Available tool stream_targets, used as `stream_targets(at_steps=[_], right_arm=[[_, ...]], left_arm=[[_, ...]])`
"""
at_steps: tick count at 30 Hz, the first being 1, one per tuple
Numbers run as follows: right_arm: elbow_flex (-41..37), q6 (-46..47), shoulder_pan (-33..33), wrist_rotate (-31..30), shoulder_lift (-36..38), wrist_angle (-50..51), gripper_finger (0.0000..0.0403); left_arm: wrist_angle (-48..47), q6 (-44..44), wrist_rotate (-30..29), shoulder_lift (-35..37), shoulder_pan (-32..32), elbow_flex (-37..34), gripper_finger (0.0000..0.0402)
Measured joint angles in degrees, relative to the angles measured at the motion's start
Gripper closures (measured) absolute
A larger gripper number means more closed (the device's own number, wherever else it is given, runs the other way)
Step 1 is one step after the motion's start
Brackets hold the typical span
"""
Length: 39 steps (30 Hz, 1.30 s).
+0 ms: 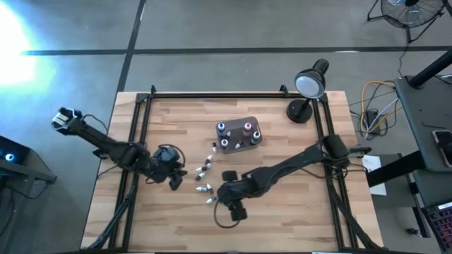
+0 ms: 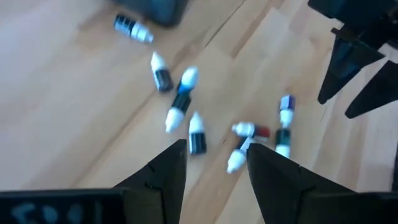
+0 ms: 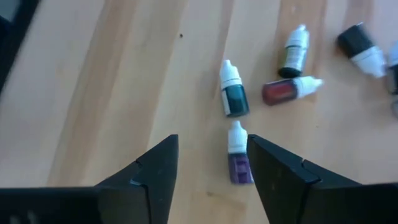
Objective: Pick & Place food coloring
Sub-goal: Put the small purple food coloring bottle into the black transparent bin
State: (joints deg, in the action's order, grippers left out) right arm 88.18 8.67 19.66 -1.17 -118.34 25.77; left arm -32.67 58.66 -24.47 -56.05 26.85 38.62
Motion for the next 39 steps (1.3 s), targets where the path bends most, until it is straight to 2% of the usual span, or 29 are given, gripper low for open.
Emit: stream_targets(at_steps=[7,11,15,22,24,27,33,36,39], right_arm=[[5.8,0.6,-0.6,-0.3,-7.8,2.0,0.0203],[7.7,1.6,-0.7,-4.3,-11.1,5.0,0.0215],[8.9,2.4,-0.9,-4.6,-12.1,8.1,0.0245],[9.4,4.1,-1.4,-4.3,-12.0,9.2,0.0341],[10.0,6.3,-1.8,-4.6,-11.6,9.8,0.0351],[10.4,9.4,-2.9,-7.1,-9.0,10.1,0.0351],[8.7,14.6,-5.9,-19.7,1.9,15.6,0.0334],[6.5,14.9,-9.0,-24.6,6.7,18.8,0.033],[3.3,14.8,-13.4,-25.1,11.4,19.0,0.0331]], left_arm=[[0.1,5.3,-0.3,1.4,4.3,-4.3,0.0257],[0.1,5.5,-0.3,1.4,5.1,-5.3,0.0257],[0.1,5.5,-0.3,1.5,5.4,-6.2,0.0257],[1.1,5.9,-1.0,1.2,5.4,-8.1,0.0257],[3.1,7.2,-1.9,1.2,5.4,-9.6,0.0257],[9.8,8.0,-2.6,1.2,5.3,-12.7,0.0257],[24.0,6.1,-2.7,1.1,3.8,-18.5,0.0257],[26.0,6.2,-2.7,1.0,2.1,-19.6,0.0257],[26.7,5.3,-2.9,0.6,-0.3,-19.7,0.0257]])
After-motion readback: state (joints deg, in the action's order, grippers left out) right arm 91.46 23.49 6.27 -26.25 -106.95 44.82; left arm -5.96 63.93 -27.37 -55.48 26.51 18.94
